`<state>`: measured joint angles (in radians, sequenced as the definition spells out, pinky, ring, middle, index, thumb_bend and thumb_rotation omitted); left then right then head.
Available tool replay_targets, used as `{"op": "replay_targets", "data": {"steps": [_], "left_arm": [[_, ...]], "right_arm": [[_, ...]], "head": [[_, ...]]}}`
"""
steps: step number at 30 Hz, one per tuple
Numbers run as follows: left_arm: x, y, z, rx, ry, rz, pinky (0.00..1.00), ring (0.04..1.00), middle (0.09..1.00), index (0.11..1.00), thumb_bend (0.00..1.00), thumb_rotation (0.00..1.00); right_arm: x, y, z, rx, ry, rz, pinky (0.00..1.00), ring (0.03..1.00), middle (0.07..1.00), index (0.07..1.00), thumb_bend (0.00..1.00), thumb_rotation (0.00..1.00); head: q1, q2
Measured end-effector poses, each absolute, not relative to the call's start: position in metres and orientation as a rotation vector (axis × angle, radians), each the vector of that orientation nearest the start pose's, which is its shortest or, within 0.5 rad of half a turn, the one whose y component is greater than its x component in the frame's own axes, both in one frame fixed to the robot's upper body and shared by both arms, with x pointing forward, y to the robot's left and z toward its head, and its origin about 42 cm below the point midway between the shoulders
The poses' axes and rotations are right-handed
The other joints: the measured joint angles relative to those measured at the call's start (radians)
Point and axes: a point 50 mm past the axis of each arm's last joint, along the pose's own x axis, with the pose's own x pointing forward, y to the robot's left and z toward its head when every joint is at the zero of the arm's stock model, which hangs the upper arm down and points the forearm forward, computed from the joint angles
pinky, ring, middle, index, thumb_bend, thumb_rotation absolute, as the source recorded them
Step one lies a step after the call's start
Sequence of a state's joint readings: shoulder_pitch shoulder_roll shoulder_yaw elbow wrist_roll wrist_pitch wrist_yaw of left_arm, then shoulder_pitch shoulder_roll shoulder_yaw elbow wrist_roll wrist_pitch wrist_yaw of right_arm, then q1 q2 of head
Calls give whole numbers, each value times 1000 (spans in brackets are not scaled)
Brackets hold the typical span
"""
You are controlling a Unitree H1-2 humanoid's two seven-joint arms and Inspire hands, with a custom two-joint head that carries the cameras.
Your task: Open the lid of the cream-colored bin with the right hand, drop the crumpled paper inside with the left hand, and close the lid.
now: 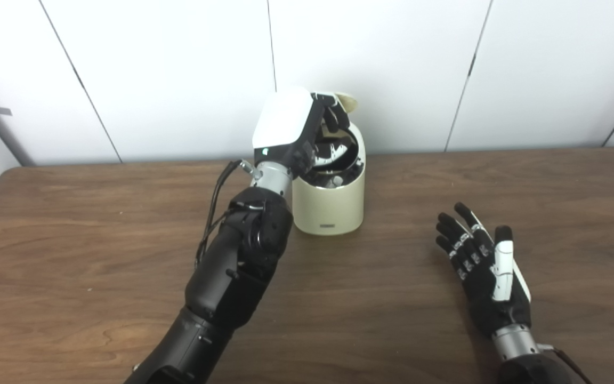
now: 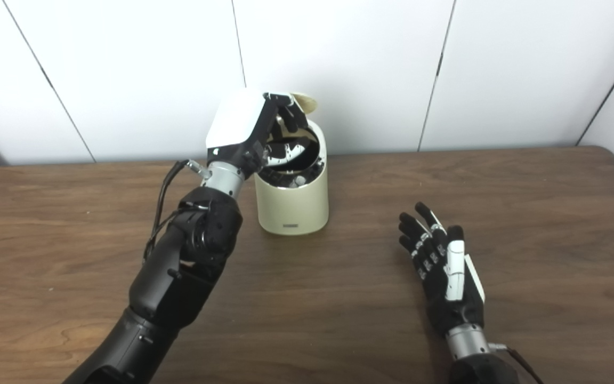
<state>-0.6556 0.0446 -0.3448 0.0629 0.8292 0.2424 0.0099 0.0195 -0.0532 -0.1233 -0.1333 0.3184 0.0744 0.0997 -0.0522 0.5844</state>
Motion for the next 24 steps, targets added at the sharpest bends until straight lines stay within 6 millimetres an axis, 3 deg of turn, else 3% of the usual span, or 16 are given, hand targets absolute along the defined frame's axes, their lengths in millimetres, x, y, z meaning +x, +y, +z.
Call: {"op": "replay_targets", "data": {"steps": [10,16,24], "left_arm": [[398,81,309,937,-501,-159,353,363,466,504,471,0],[387,79,308,912,-471,-187,355,373,476,494,473,0],[377,83,322,899,-512,-182,340,365,458,505,470,0]], "right_arm": [[275,-256,125,257,-73,6,919,902,865,907,612,1000],[276,-256,125,257,-72,6,910,899,869,912,611,1000],[276,-256,125,257,-70,7,913,907,873,911,607,1000]], "head": [[5,0],[3,0],[6,8]]}}
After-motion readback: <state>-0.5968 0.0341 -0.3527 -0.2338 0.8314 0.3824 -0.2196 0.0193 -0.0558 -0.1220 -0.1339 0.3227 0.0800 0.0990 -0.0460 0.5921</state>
